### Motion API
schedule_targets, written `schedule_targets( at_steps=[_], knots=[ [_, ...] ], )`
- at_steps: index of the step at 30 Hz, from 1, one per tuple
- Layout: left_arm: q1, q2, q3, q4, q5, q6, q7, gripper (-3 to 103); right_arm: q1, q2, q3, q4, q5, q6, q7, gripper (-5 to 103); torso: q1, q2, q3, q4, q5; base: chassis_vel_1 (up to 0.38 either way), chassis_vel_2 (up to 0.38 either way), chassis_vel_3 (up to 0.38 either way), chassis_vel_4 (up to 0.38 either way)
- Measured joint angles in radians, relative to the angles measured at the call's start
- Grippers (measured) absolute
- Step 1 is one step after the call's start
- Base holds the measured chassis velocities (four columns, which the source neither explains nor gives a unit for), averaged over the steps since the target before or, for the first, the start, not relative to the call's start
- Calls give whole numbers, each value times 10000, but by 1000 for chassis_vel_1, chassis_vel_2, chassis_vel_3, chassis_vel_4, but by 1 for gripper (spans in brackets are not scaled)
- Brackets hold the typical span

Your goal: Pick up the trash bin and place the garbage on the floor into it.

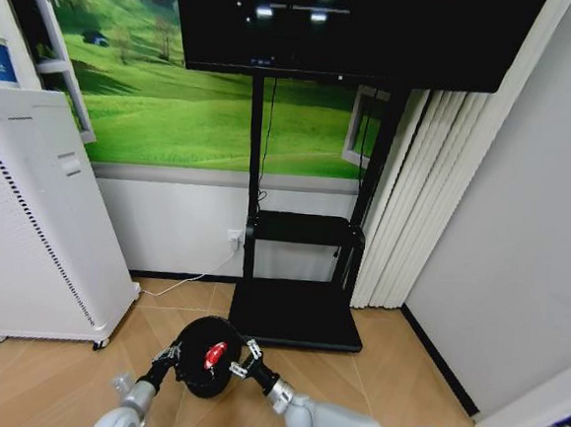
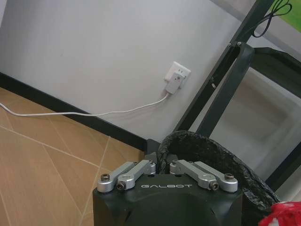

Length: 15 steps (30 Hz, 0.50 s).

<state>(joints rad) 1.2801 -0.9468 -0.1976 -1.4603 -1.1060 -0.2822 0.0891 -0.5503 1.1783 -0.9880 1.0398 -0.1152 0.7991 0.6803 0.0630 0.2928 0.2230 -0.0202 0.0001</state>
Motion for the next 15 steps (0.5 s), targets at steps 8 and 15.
schedule_targets(
  at_steps=[8, 15],
  knots=[
    [-19, -112, -54, -7, 52, -1, -55, 7, 158, 76, 47, 150, -1458, -2, 35, 99, 0, 0, 0, -2, 0, 0, 0, 0, 0],
    [99, -223, -197, 23, 133, -6, -40, 7, 594, 192, 46, 62, -2184, -2, -69, 100, 0, 0, 0, 3, -1, 0, 0, 0, 0]
  ],
)
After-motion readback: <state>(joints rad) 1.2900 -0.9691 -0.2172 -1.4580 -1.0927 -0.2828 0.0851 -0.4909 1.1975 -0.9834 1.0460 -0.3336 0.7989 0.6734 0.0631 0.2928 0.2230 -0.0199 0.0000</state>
